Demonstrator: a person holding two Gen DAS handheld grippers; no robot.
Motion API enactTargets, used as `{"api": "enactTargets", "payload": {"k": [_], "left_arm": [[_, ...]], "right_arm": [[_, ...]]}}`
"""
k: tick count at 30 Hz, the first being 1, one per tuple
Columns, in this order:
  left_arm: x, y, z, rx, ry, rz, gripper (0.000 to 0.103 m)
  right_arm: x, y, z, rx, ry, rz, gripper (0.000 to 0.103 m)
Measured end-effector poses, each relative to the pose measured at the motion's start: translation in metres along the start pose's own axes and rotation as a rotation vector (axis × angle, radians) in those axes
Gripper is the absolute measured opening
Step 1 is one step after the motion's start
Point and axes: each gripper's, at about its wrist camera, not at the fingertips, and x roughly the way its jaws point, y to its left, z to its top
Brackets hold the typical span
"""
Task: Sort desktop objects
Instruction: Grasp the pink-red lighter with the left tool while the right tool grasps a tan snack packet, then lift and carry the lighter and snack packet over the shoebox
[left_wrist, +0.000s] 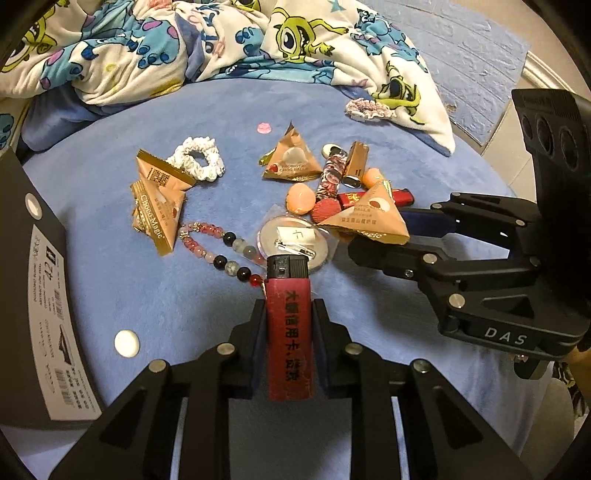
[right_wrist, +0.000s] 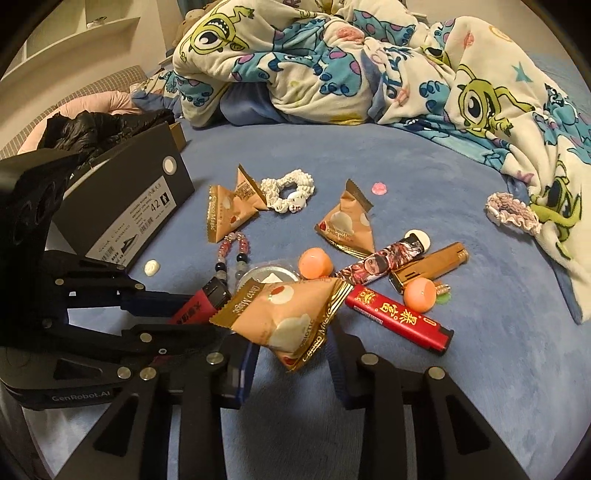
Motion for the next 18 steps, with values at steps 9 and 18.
{"api": "enactTargets", "payload": {"k": [9, 18], "left_arm": [[-0.024, -0.003, -0.007, -0.024, -0.012, 0.004, 0.023], [-0.050, -0.011, -0.010, -0.034, -0.024, 0.007, 0.023]], "right_arm": [[-0.020, 0.008, -0.004, -0.012, -0.004, 0.012, 0.034], [-0.040, 0.020, -0.012, -0.008, 0.000, 0.009, 0.034]]}}
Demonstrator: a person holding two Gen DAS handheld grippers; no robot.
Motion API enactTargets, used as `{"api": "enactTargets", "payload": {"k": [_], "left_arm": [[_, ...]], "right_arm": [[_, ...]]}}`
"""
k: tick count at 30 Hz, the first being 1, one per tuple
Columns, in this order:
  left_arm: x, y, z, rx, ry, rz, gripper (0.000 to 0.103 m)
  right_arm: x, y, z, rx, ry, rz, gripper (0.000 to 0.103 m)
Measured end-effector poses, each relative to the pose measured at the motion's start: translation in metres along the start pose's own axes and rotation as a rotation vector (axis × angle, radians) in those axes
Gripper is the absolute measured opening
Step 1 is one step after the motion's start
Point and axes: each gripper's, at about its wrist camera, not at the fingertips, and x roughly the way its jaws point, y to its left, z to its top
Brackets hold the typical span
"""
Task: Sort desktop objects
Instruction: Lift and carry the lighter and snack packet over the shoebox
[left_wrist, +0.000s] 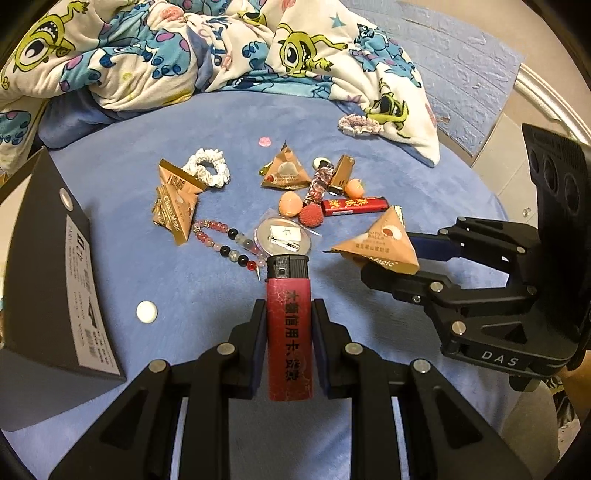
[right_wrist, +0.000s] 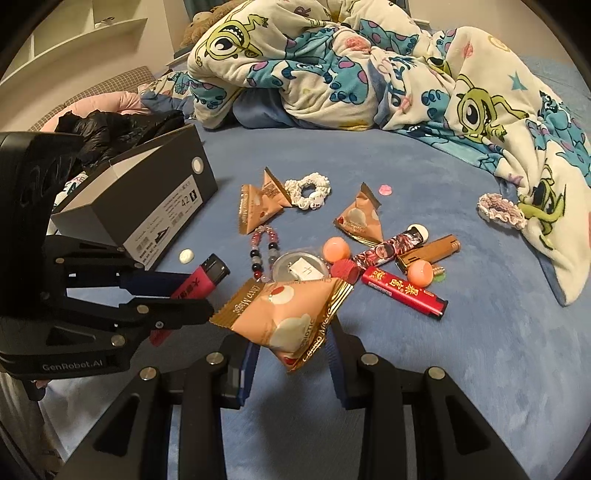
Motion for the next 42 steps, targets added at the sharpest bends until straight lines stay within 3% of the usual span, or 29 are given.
{"api": "enactTargets", "payload": {"k": [20, 42], "left_arm": [[-0.080, 0.013, -0.011, -0.054, -0.068, 0.027, 0.023], [-0.178, 0.140, -0.045, -0.224, -0.146, 0.169, 0.023]], "right_arm": [[-0.056, 0.036, 0.008, -0.010, -0.026, -0.027, 0.034], [-0.046, 0.164, 0.071, -0.163, -0.065, 0.083, 0.034]]}}
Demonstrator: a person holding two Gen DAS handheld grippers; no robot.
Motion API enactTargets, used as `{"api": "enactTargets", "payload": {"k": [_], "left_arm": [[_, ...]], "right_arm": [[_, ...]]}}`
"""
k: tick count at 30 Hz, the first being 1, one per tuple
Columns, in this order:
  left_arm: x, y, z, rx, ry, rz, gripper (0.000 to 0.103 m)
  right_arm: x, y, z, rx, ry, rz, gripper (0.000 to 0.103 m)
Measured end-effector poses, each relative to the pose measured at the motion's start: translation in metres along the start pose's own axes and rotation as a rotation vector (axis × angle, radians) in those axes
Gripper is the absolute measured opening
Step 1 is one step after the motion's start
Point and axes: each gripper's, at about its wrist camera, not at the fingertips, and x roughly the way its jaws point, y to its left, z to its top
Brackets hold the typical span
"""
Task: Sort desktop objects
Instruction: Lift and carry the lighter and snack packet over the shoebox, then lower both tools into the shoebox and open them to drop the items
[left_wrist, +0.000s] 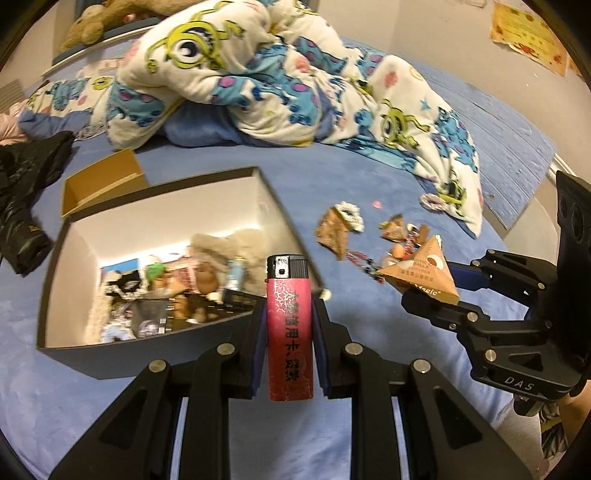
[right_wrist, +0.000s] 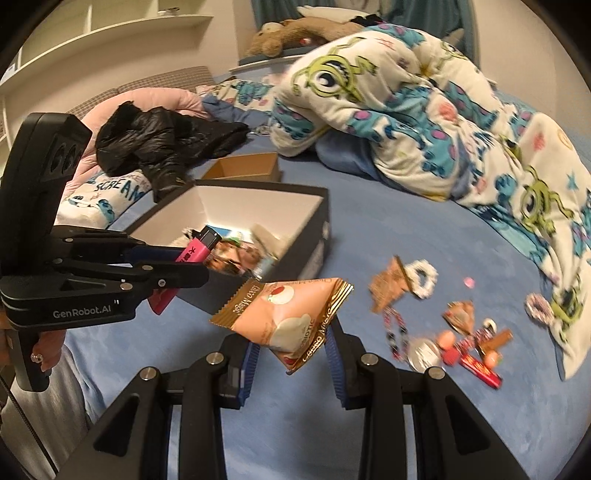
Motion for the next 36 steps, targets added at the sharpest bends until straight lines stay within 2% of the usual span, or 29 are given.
{"api": "enactTargets", "payload": {"k": [11, 23, 36], "left_arm": [[-0.014, 0.062, 0.004, -0.047, -0.018, 0.050, 0.023], [-0.009, 0.106, 0.009, -0.070, -0.026, 0.086, 0.023], [0.032, 0.152, 0.013, -0.111, 0.016, 0.088, 0.023]], "right_arm": [[0.032, 0.047, 0.037, -0.060, -0.006, 0.046, 0.034], [0.069, 0.080, 0.071, -0.088, -0.008, 0.066, 0.034], [0.126, 0.085, 0.082, 0.005, 0.057, 0.051, 0.034]]}}
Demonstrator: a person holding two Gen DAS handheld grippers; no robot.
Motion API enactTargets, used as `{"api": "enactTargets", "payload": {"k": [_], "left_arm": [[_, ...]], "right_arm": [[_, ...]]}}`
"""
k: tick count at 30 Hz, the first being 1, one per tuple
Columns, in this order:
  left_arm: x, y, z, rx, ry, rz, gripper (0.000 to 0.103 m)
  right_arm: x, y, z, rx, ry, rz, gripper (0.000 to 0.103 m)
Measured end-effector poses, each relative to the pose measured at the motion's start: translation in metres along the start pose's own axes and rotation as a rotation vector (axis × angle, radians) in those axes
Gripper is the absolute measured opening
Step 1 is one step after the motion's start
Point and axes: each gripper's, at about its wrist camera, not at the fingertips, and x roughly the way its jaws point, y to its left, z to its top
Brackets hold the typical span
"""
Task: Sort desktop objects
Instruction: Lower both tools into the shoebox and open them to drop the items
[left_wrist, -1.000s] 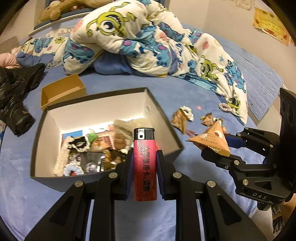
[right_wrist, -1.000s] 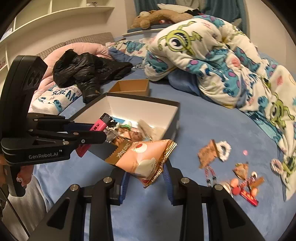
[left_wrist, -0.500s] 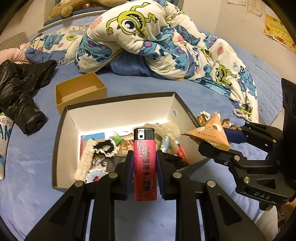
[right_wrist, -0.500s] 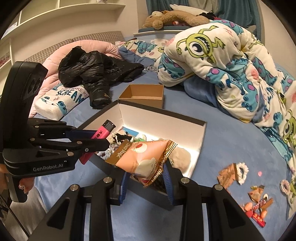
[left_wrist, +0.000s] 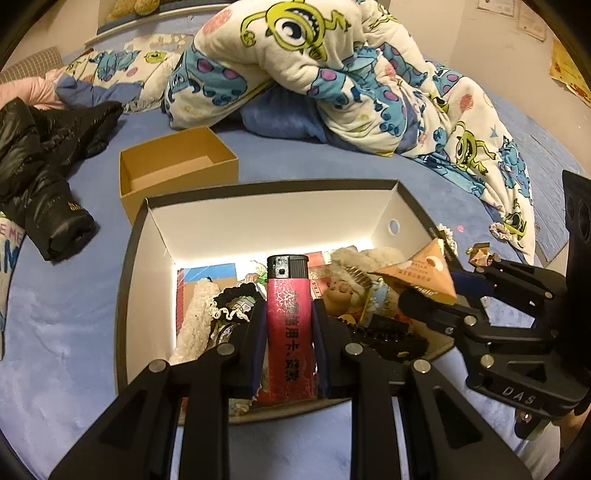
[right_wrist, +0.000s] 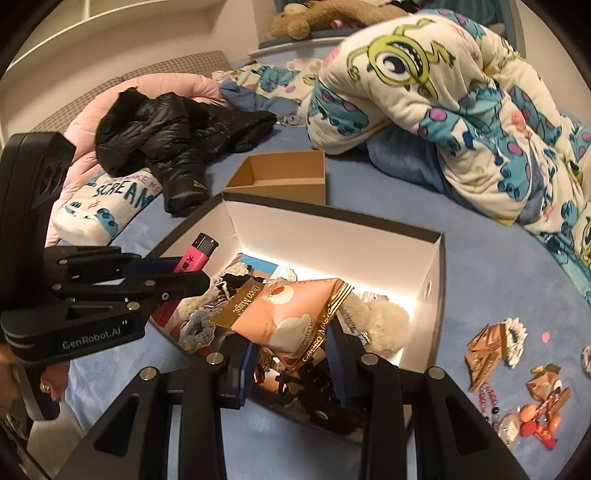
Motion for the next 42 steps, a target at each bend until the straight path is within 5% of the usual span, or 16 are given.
{"api": "enactTargets", "payload": {"k": [14, 35, 37, 38, 40, 42], "left_arm": [[0.041, 0.014, 0.002, -0.019, 0.044, 0.006, 0.023], [0.058, 0.019, -0.004, -0.041, 0.078, 0.042, 0.024], [0.056, 0.019, -0.003, -0.043, 0.068, 0.051, 0.036], [0.054, 0.019, -0.003, -0.042, 0.065, 0.060, 0.044], [0.049, 0.019, -0.002, -0.045, 0.041, 0.095, 0.072], [0.044, 0.019, 0.000, -0.045, 0.018, 0.101, 0.076]], "right_arm": [[0.057, 0.004, 0.001, 0.019, 0.094, -0.012, 0.034], [0.075, 0.002, -0.002, 0.008, 0.144, -0.084, 0.037], [0.075, 0.002, -0.002, 0.002, 0.145, -0.097, 0.043], [0.074, 0.002, -0.002, 0.000, 0.144, -0.108, 0.055], [0.072, 0.002, -0.002, -0.002, 0.132, -0.122, 0.067], [0.070, 0.001, -0.003, -0.002, 0.127, -0.123, 0.069]]}}
